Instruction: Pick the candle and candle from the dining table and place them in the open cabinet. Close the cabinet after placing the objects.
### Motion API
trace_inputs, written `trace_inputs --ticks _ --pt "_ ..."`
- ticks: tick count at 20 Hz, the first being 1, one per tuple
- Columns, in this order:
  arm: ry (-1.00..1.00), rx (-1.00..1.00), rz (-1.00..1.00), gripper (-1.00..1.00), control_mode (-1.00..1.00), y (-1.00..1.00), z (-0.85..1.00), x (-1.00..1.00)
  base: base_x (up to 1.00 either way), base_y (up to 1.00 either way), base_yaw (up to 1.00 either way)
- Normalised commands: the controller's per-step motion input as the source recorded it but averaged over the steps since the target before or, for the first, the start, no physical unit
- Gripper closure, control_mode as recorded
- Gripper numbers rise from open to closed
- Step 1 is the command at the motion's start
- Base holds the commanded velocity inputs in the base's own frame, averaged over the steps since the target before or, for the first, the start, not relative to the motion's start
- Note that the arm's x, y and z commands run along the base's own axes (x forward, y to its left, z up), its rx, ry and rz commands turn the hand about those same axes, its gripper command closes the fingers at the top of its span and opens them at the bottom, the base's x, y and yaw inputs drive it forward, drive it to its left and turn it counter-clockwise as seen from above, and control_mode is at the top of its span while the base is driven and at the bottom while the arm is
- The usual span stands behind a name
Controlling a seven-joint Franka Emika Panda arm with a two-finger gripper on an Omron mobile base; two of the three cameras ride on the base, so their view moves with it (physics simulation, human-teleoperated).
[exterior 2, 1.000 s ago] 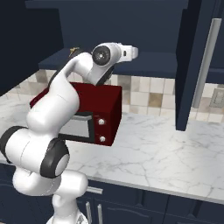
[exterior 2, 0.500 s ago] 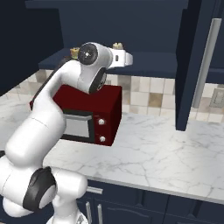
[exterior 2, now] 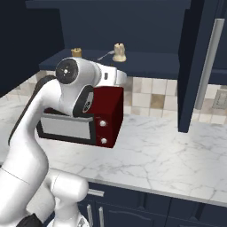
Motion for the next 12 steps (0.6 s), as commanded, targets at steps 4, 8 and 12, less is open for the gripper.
trace_inputs --ticks 4,8,12 --pt "0.00 0.05 -0.02 -1.00 -1.00 0.10 -0.32 -0.94 0.00 0.00 0.00" --pt "0.00 0.04 -0.01 -1.00 -1.00 0.14 -0.18 -0.90 0.00 0.00 0.00" --pt "0.00 0.03 -0.01 -1.00 -1.00 0.12 -0.14 -0.80 0.00 0.00 0.00"
